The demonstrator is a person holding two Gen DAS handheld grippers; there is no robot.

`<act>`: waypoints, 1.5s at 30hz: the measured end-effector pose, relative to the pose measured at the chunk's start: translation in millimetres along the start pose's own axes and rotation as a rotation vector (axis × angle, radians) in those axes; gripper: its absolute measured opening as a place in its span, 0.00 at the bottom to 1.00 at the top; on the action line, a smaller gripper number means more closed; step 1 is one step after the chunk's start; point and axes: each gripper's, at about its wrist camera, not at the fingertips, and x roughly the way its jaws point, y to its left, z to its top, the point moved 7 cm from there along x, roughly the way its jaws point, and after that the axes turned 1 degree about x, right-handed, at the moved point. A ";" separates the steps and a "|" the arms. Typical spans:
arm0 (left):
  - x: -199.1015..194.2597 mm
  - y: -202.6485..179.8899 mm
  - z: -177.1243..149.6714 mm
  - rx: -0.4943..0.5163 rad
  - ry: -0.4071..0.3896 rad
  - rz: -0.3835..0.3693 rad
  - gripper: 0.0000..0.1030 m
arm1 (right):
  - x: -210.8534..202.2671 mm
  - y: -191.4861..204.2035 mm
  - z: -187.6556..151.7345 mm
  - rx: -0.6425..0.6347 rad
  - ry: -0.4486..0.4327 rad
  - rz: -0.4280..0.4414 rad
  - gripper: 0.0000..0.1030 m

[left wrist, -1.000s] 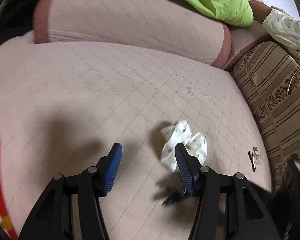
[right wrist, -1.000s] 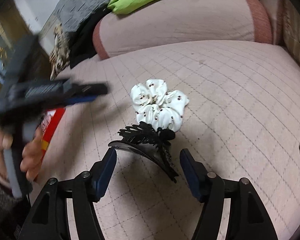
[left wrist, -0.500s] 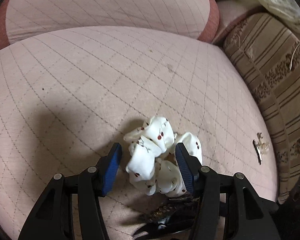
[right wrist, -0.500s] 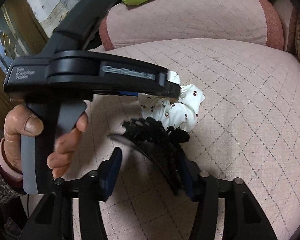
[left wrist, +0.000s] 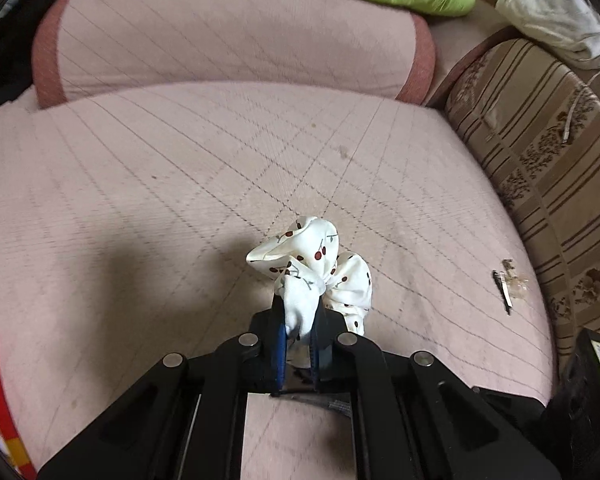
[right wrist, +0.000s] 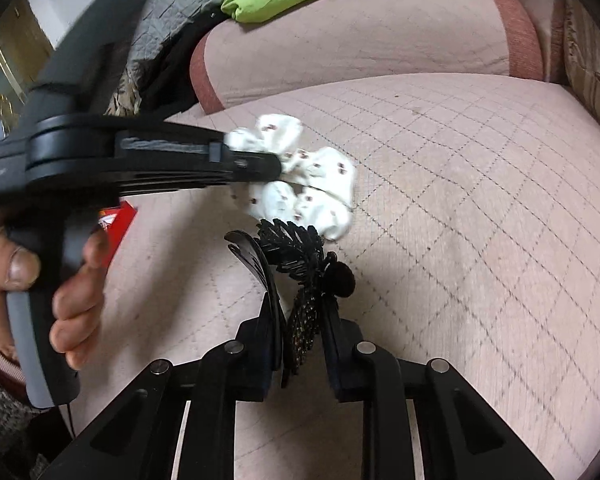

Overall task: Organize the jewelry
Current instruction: 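Carry the claw clip and white scrunchie toward the tray with both tools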

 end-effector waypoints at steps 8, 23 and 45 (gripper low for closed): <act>-73.3 18.6 -29.0 -0.027 -0.084 0.037 0.08 | -39.3 18.0 -16.3 0.007 -0.035 -0.042 0.22; -201.8 63.1 -111.3 -0.081 -0.245 0.147 0.08 | -90.6 84.6 -29.6 -0.023 -0.087 -0.265 0.22; -248.2 60.3 -176.4 -0.088 -0.285 0.225 0.08 | -124.0 119.9 -49.3 -0.062 -0.137 -0.361 0.22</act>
